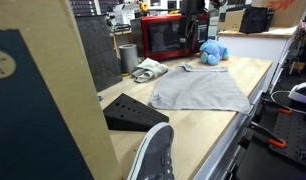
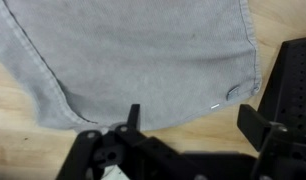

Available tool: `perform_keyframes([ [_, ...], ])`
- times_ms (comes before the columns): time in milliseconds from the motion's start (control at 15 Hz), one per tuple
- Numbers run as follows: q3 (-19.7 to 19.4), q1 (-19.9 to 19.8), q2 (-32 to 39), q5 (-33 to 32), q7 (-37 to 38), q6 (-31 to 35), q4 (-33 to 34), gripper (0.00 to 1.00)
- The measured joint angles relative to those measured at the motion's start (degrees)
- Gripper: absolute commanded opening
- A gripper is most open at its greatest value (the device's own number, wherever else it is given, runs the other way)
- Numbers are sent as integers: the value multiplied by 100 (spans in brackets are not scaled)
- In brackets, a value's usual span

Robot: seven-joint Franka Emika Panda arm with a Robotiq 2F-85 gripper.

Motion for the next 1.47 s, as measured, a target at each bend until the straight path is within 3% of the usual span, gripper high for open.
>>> perform_keyframes([
  [333, -308, -63, -550, -197, -34, -344, 180, 100],
  [800, -560, -75, -1448, -408, -299, -1739, 450, 100],
  [1067, -556, -89, -1842, -455, -185, -1866, 458, 100],
  [1467, -559, -87, -1773, -455, -187, -1862, 450, 100],
])
